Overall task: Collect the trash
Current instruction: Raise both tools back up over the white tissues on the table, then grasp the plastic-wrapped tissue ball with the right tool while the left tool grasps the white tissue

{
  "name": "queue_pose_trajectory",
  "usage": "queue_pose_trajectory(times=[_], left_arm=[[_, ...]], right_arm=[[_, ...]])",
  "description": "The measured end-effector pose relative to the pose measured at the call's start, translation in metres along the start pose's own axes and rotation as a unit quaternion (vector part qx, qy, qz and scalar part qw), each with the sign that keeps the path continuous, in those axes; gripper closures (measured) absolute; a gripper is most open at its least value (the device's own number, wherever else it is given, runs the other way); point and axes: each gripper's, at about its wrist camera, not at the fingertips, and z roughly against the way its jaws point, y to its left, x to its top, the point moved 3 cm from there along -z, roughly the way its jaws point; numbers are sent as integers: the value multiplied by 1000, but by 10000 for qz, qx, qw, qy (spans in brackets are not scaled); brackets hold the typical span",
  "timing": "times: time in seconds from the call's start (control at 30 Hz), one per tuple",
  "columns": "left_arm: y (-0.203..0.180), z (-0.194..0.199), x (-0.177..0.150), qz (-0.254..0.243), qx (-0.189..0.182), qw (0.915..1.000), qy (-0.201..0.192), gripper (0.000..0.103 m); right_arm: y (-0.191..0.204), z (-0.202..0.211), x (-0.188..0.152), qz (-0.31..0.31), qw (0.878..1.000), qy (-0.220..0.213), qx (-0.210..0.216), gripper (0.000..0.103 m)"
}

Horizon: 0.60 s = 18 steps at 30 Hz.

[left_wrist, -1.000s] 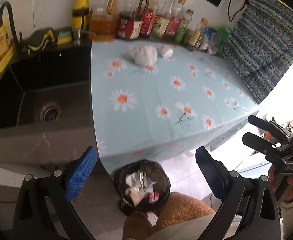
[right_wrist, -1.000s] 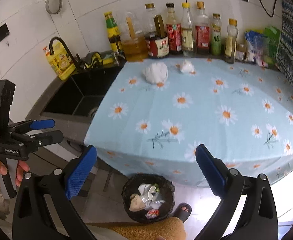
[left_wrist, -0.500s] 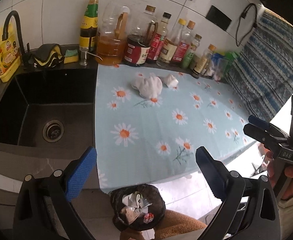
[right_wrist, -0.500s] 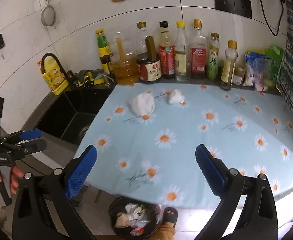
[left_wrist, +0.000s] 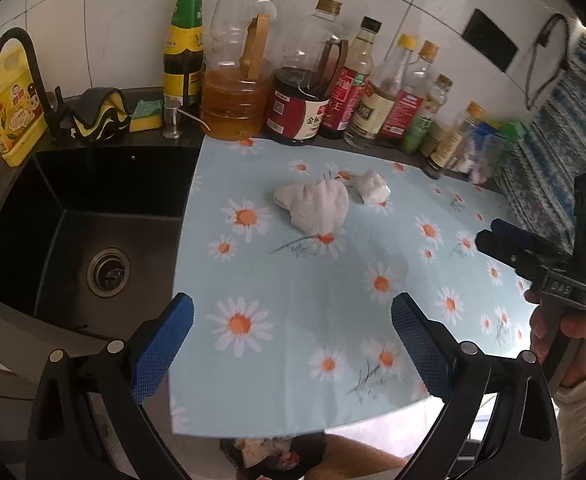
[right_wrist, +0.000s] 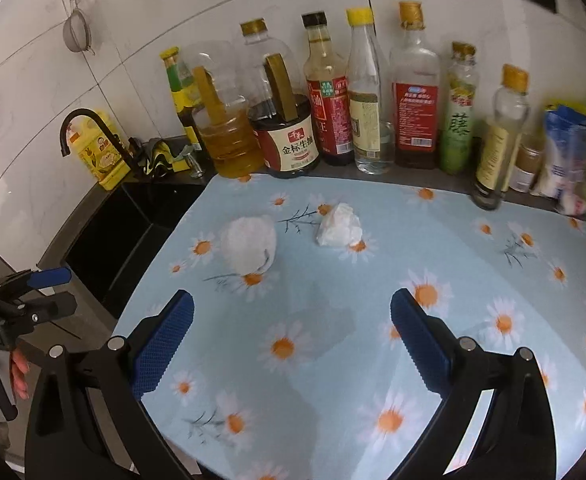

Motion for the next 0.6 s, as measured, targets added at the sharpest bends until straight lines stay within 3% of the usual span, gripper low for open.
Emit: queue_pose_trajectory(times=[0.4,0.5,0.6], left_arm=[[-30,-53,34,360,360,9982,314,7],[-36,-66,37,466,443,9971,402,7],[-40,-76,38,518,481,9964,460,7]], right_arm=[[-53,-94,42,349,9969,516,473,10],[-59,-112,45,425,9956,659,507,19],[-63,-131,48,508,9942,774,556,20]])
